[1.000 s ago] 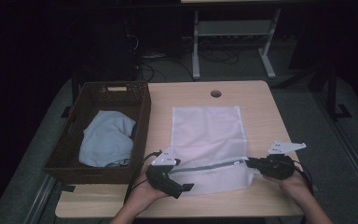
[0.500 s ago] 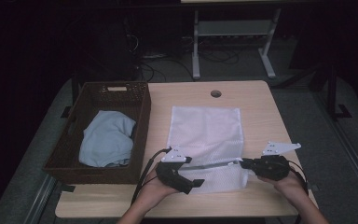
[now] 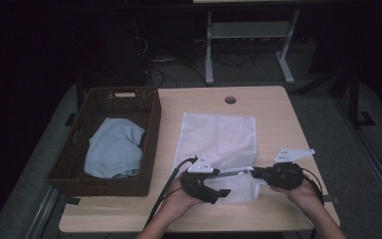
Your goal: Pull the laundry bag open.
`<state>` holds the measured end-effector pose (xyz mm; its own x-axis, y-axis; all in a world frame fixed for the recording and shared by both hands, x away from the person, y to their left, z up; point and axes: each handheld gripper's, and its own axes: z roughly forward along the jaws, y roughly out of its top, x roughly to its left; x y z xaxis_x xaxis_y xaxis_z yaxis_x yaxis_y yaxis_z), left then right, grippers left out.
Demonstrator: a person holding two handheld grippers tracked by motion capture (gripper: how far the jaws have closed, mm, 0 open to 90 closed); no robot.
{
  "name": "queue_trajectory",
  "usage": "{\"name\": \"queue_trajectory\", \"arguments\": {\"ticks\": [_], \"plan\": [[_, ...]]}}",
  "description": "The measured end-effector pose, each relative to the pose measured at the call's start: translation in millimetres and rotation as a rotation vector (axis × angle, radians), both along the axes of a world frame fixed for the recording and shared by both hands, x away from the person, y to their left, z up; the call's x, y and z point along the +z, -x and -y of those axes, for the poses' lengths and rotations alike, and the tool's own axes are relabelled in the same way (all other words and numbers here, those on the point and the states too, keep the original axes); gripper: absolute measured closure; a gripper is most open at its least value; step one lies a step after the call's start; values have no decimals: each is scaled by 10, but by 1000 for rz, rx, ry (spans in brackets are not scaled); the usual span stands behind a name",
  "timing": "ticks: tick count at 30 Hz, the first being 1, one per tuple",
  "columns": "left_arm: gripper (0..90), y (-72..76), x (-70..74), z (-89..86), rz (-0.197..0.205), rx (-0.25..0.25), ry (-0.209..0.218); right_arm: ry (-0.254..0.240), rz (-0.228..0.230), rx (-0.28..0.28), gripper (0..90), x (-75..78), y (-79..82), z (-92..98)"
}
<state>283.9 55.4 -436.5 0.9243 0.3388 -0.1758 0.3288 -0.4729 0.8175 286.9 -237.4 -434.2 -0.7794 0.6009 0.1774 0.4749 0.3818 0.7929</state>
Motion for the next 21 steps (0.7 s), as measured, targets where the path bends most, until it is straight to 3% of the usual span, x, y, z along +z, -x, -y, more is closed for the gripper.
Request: {"name": "queue_trajectory", "arguments": {"ticks": [4, 7, 12, 17, 21], "plan": [[243, -26, -17, 62, 4, -2, -14, -24, -20, -8, 832, -22, -26, -10], [259, -43, -34, 88, -1, -9, 2, -27, -19, -5, 832, -33, -18, -14], [300, -50, -70, 111, -9, -41, -11, -38, -16, 25, 833, -52, 27, -30], [355, -36, -102, 156, -35, -70, 2, -53, -6, 57, 832, -37, 55, -44], [412, -17, -114, 193, -33, -64, -5, -63, 7, 74, 833, -28, 73, -68]]}}
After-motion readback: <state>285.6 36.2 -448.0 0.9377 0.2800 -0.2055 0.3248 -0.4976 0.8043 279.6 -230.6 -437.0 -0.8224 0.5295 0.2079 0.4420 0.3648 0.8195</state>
